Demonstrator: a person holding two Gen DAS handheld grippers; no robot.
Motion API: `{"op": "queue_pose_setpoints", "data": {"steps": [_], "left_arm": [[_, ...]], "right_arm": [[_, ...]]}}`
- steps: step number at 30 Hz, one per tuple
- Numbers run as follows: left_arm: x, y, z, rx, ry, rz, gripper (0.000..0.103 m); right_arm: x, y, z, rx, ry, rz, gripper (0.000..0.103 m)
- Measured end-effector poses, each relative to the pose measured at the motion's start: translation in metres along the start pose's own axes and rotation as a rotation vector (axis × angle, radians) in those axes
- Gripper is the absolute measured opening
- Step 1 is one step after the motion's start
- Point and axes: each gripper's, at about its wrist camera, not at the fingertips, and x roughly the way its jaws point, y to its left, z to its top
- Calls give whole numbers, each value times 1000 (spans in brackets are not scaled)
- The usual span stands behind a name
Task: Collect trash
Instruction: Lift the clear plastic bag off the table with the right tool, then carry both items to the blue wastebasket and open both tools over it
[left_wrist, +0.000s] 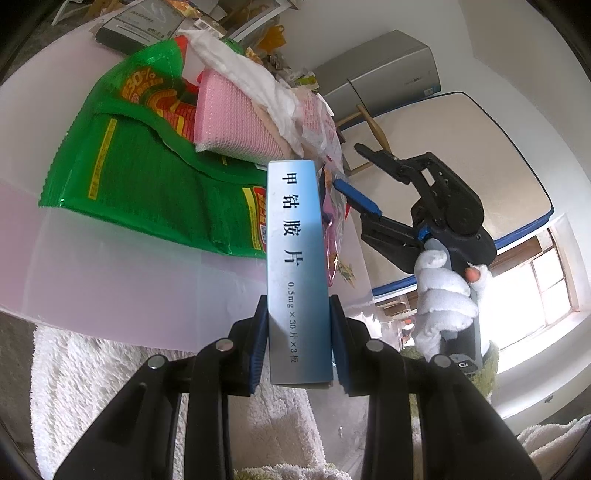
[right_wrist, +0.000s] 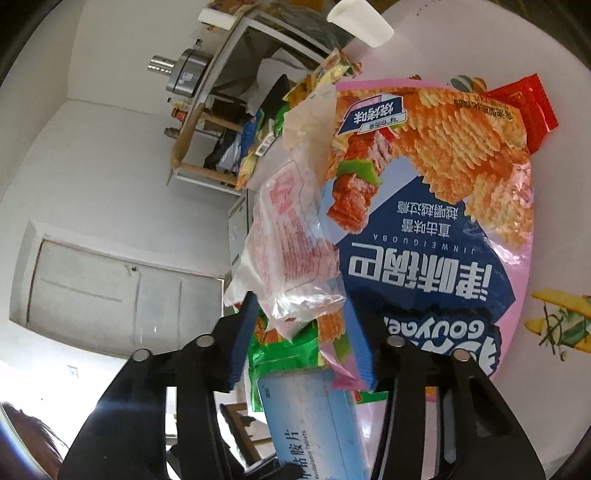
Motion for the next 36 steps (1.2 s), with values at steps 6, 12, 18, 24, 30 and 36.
{"op": "queue_pose_setpoints", "data": {"steps": [6,12,18,24,30,36], "left_arm": [[1,0,0,2,-7,5,30],[-3,-2,-1,11,-21,15,30],[-13,-10,-3,32,-50,19,30],[-30,-21,-5,63,-94,24,30],[-51,-43,-7,121,-156,23,30],[-52,-82,-7,207,-185,18,30]], "right_arm": [[-3,1,-5,4,-7,11,10],[-21,9,-16,-50,-29,90,1],[-42,25,-25,-106,-60,131,1],[-68,35,-32,-134,-102,169,0],[-107,28,-38,-144,-162,210,0],[-159,12,-48,-142,-250,228,0]]}}
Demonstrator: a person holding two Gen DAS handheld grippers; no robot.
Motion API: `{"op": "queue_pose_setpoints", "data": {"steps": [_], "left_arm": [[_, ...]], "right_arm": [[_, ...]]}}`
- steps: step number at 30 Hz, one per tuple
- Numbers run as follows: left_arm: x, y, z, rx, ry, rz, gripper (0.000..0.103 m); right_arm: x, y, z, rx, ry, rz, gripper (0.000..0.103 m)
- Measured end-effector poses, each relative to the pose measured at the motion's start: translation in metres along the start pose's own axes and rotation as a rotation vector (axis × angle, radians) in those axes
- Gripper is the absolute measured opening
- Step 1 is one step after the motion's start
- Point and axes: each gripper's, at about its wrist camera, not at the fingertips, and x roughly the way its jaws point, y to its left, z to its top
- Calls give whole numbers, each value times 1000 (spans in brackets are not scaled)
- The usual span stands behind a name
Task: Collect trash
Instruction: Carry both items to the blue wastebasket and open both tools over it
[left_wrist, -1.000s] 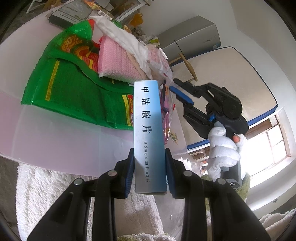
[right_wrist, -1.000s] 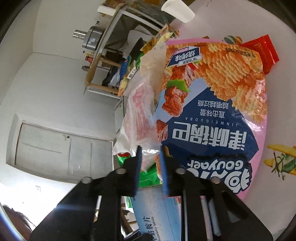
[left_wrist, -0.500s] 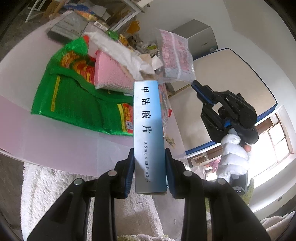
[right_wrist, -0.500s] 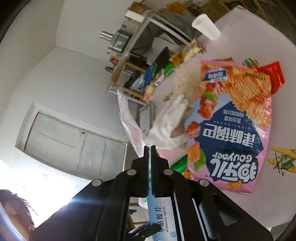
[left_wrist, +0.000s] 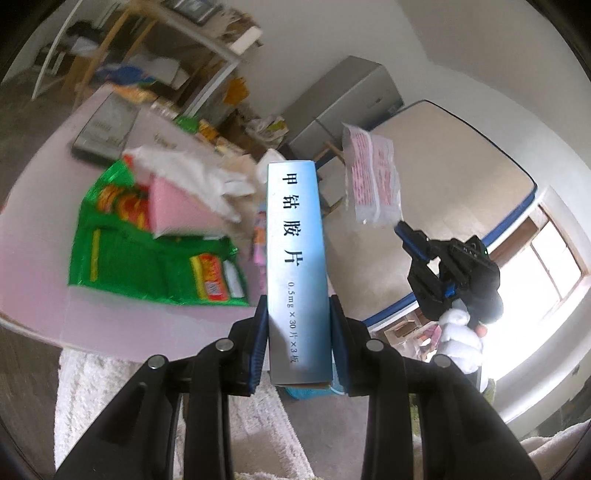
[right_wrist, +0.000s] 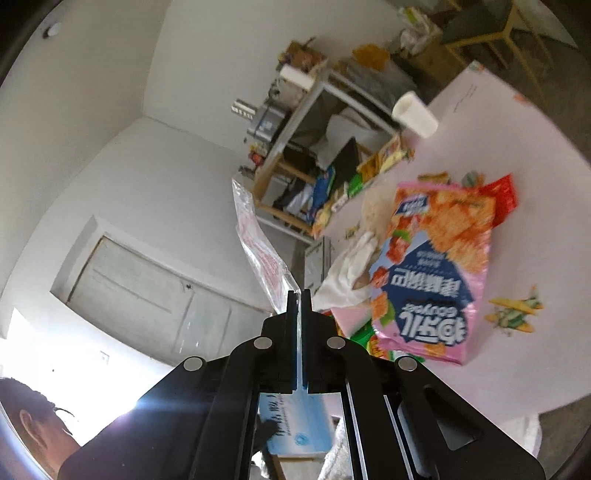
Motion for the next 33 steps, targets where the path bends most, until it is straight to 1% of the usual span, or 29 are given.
{"op": "queue_pose_setpoints", "data": {"steps": [1,3,5,10,13,14,15,16,19,21,22,24,25,26,28,33], "left_arm": [[1,-8,5,16,2,-6,30],[6,-23,4,53,15,-19,30],[21,-42,4,99,44,-38,30],[69,-91,-3,193,152,-100,30],[103,-114,-5,223,223,-136,30],[116,-122,-6,226,251,-154,30],[136,-133,-6,236,297,-178,30],[149,-142,-8,241,333,-183,30],[203,-166,-15,250,469,-193,30],[242,-186,-23,280,530,-205,30],[254,-194,-28,290,549,-205,30],[294,-213,-41,313,613,-206,30],[308,-218,-45,318,635,-202,30],[332,-226,-53,324,668,-190,30],[362,-236,-65,341,703,-176,30],[448,-258,-96,379,774,-124,30]], "right_arm": [[-15,-3,0,3,-28,-1,0],[-36,-9,1,10,-68,-2,0],[-64,-19,0,25,-118,-9,0],[-135,-56,-10,91,-250,-51,0],[-173,-79,-17,142,-318,-89,0],[-188,-89,-21,166,-347,-108,0],[-203,-99,-25,188,-379,-137,0],[-216,-109,-29,210,-408,-169,0],[-246,-139,-41,292,-479,-246,0],[-260,-161,-48,348,-513,-292,0],[-268,-174,-52,380,-529,-315,0],[-276,-195,-55,433,-550,-344,0],[-282,-210,-56,471,-564,-362,0],[-284,-219,-57,493,-574,-373,0],[-290,-245,-54,549,-595,-403,0],[-292,-295,-46,665,-626,-454,1]]}}
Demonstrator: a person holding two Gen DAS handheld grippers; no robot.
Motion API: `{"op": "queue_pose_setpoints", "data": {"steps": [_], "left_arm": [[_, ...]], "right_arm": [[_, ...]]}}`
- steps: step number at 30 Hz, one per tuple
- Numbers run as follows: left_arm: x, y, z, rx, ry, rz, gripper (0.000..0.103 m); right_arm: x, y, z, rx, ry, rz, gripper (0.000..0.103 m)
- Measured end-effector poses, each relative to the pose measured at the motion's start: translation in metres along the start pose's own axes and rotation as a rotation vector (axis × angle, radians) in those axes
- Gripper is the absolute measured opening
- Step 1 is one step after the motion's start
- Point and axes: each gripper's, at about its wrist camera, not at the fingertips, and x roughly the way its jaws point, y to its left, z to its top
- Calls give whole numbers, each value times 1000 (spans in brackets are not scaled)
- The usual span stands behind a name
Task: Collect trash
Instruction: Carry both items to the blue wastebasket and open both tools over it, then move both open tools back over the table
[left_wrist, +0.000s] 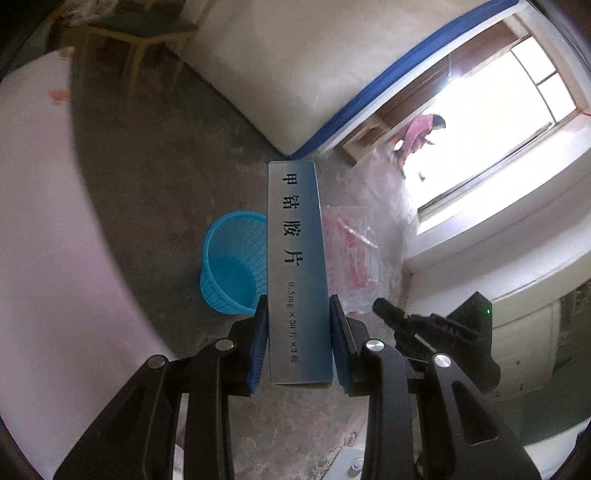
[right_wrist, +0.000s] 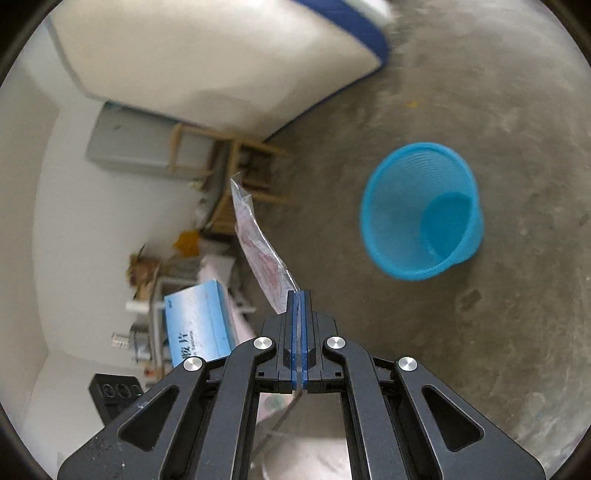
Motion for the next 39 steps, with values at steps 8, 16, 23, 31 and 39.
{"op": "queue_pose_setpoints", "data": {"steps": [8,16,23,31,39], "left_arm": [[118,-3,66,-51,-20,144,70],[84,31,44,-91,-59,165,73],[-2,10,11,73,-153,83,73],[-101,6,-39,99,-240,20,77],[-225,41,-98,74,-489,115,77]], "right_arm": [[57,-43,49,79,-49,-191,35],[66,-74,34,57,-4,-296,42],[16,-23,2,-204,-67,-337,51],[-44,86,-62,-647,-221,-302,79],[-58,176,-148,-1039,-310,-173,96]]}}
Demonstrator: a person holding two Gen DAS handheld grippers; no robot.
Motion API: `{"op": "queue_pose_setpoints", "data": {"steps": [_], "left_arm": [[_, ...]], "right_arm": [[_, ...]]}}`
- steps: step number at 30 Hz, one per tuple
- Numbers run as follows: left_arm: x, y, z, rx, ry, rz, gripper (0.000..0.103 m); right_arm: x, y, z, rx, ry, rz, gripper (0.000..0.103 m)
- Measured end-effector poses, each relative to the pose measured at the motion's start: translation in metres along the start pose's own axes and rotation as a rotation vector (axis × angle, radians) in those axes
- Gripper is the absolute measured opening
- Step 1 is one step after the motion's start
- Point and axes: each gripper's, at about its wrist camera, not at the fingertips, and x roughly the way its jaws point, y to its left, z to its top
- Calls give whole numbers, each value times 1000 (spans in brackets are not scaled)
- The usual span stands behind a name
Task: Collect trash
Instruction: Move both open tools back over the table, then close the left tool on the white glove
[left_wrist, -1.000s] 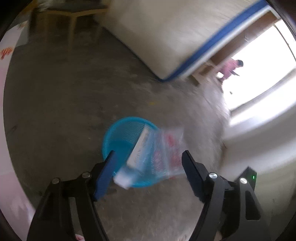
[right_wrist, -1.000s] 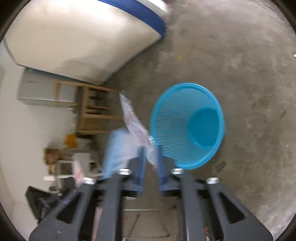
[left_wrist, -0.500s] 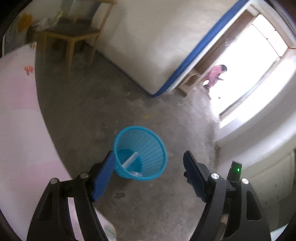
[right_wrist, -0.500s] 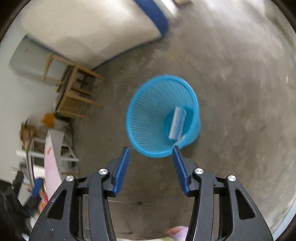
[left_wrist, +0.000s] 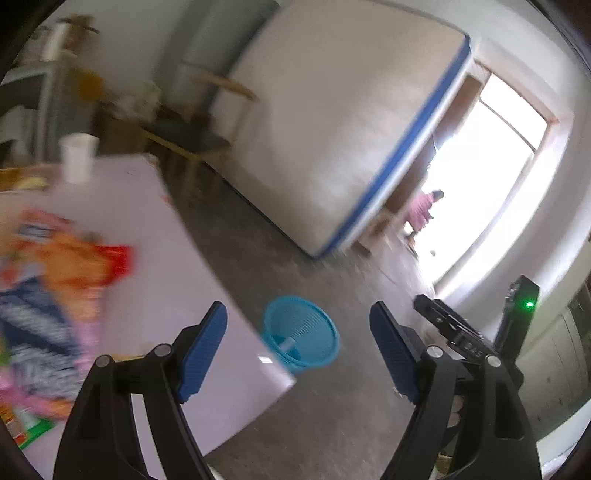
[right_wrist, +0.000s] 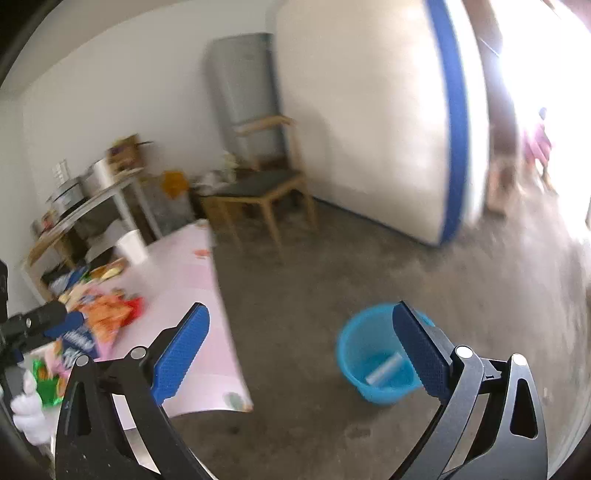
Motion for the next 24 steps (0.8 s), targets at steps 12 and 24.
{"op": "queue_pose_setpoints", "data": {"steps": [12,24], "left_arm": [[-174,94,-46,-93,-313,282,77],[-218,187,-43,-157,-352,466,74]], "right_arm": [[-16,119,2,-156,42,206,96],[9,223,-12,-204,187,404,96]]}}
